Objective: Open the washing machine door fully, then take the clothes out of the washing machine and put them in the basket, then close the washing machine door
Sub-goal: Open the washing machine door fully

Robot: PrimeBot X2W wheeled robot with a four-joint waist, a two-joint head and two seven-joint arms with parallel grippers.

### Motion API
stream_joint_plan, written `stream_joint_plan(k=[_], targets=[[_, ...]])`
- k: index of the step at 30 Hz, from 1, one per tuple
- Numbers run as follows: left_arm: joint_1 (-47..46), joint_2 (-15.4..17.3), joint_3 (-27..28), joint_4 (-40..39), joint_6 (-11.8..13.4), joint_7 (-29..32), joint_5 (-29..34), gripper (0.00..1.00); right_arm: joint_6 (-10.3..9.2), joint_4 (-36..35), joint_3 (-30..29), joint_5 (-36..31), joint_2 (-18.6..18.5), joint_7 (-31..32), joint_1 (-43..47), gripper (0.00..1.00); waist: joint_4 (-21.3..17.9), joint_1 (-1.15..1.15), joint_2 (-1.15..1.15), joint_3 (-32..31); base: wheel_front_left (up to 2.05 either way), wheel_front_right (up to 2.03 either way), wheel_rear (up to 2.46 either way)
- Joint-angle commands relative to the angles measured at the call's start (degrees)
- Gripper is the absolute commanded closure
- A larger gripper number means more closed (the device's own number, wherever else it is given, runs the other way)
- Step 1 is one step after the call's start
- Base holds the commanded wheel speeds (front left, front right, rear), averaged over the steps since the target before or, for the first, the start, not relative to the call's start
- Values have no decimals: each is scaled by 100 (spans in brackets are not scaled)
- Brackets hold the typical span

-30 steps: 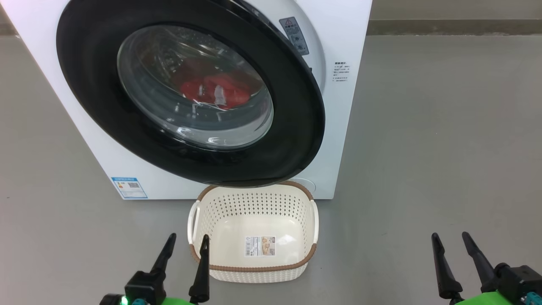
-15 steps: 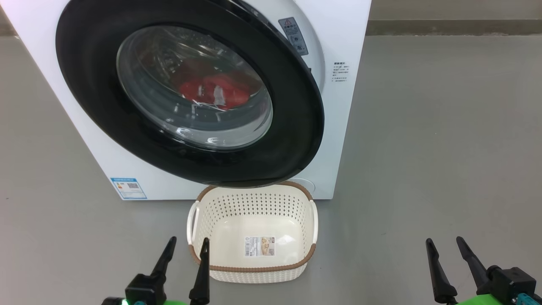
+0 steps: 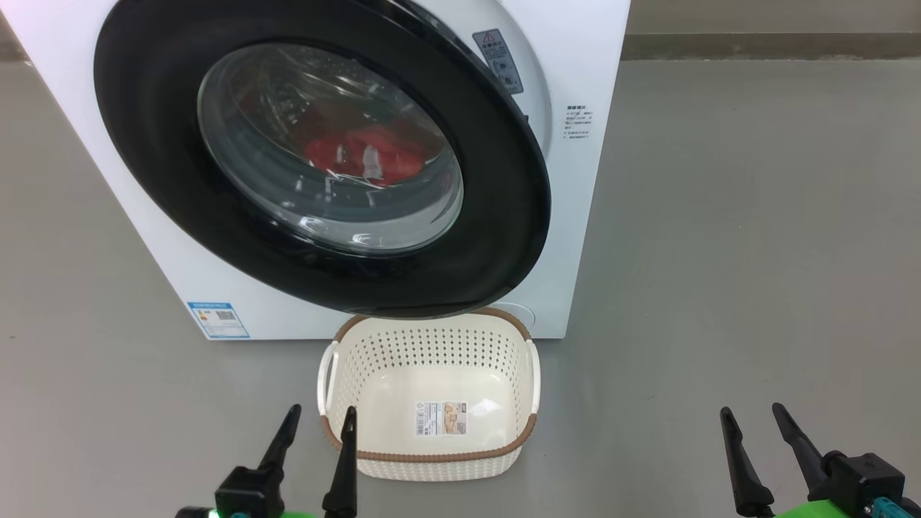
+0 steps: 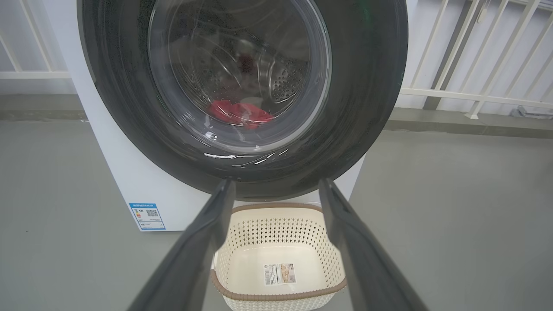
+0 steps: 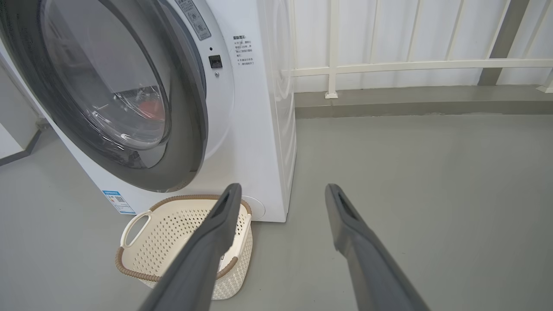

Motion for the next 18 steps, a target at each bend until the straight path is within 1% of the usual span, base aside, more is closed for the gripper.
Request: stream_joint_plan(k=[1, 5, 6, 7, 8, 16, 17, 18], targets=[[-105, 58, 174, -101, 27, -52, -42, 0, 3, -133, 136, -22, -74, -7, -94, 0, -3, 0, 0, -1, 0, 0, 0], [-113, 61, 180, -98, 29, -52, -37, 0, 3, -143, 139, -19, -73, -3, -104, 0, -11, 0, 0, -2, 0, 0, 0], [-114, 60, 178, -98, 29, -52, -35, 0, 3, -144, 140, -6, -73, -4, -108, 23, -13, 0, 0, 0, 0, 0, 0], [-113, 59, 173, -101, 35, -52, -30, 0, 3, -143, 143, 6, -73, -3, -113, 68, -16, 0, 0, 1, 0, 0, 0], [-113, 57, 168, -103, 40, -52, -28, 0, 3, -139, 145, 14, -73, 0, -118, 100, -17, 0, 0, 2, 0, 0, 0], [-140, 39, 165, -129, 48, -52, -54, 0, 3, -158, 230, 377, -73, 60, -299, 100, -23, 0, 0, 54, 0, 0, 0], [-146, 37, 164, -134, 51, -52, -52, 0, 3, -163, 216, 520, -73, 56, -341, 100, -22, 0, 0, 62, 0, 0, 0], [-151, 35, 165, -140, 52, -52, -54, 0, 3, -171, 219, 842, -73, 53, -394, 100, -21, 0, 0, 71, 0, 0, 0]])
